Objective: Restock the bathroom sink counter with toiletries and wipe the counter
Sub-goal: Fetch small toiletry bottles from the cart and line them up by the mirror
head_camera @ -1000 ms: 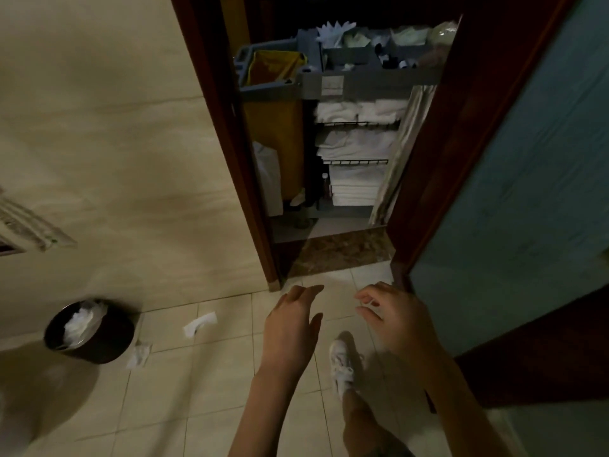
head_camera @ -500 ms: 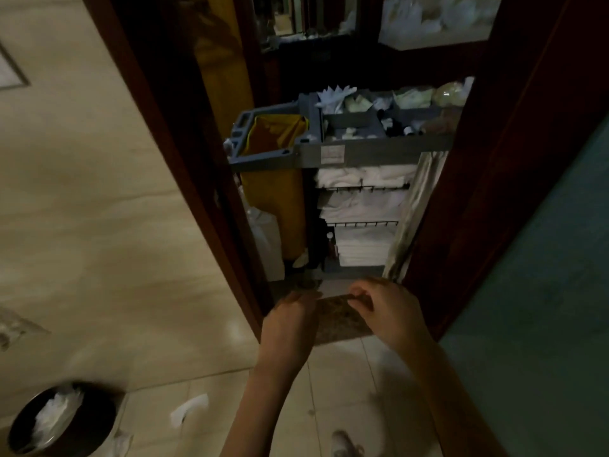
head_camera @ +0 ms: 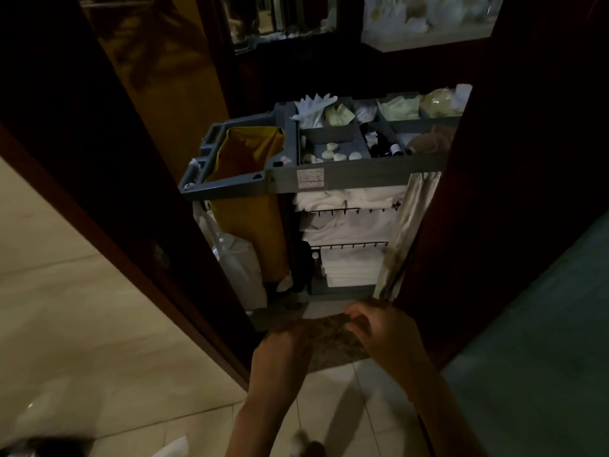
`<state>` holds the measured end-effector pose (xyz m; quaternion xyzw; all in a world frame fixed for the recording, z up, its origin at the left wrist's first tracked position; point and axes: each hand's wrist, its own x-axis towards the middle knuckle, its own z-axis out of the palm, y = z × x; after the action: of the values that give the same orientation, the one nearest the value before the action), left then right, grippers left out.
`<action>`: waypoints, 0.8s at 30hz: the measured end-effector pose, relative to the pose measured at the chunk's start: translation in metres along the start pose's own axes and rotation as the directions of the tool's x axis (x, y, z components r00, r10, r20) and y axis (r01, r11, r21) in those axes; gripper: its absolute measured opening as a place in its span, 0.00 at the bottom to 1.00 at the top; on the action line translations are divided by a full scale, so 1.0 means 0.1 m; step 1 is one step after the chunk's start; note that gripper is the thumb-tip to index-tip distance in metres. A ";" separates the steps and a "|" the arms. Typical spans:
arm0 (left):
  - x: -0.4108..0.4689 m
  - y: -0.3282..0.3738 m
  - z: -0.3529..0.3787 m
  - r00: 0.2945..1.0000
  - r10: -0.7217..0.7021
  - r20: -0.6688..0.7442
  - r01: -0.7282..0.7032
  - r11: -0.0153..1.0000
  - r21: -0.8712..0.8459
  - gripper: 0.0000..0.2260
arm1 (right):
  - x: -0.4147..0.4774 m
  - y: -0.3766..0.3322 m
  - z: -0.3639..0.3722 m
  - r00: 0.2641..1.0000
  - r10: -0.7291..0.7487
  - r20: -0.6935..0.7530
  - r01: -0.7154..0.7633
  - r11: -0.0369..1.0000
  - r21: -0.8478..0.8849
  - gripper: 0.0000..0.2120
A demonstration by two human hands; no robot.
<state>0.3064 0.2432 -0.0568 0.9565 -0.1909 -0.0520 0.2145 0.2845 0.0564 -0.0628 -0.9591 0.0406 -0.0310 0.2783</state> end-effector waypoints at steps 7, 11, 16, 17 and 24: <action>0.73 -0.02 0.04 1.000 -0.001 0.024 0.002 0.999 -0.042 0.17 | 0.61 0.18 -0.03 0.999 0.037 0.014 -0.037 0.999 -0.019 0.14; 1.35 -0.09 0.08 0.997 0.037 0.066 -0.034 0.998 -0.051 0.16 | 1.13 0.29 -0.07 0.999 0.049 0.004 -0.049 0.997 -0.058 0.11; 2.24 -0.01 -0.05 0.991 0.125 0.052 -0.121 0.990 -0.065 0.18 | 1.91 0.39 -0.28 0.994 0.103 -0.038 -0.106 0.993 -0.058 0.10; 2.41 0.01 -0.09 0.988 0.147 0.045 -0.144 0.988 -0.062 0.18 | 2.06 0.41 -0.34 0.992 0.112 -0.065 -0.115 0.992 -0.056 0.10; 3.45 0.11 -0.30 0.981 0.191 -0.023 -0.192 0.978 -0.081 0.18 | 3.02 0.58 -0.65 0.981 0.114 -0.155 -0.122 0.992 -0.043 0.09</action>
<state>0.6261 0.1117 -0.0313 0.9242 -0.2784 -0.0319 0.2595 0.5756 -0.0554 -0.0280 -0.9568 0.1194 -0.0864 0.2508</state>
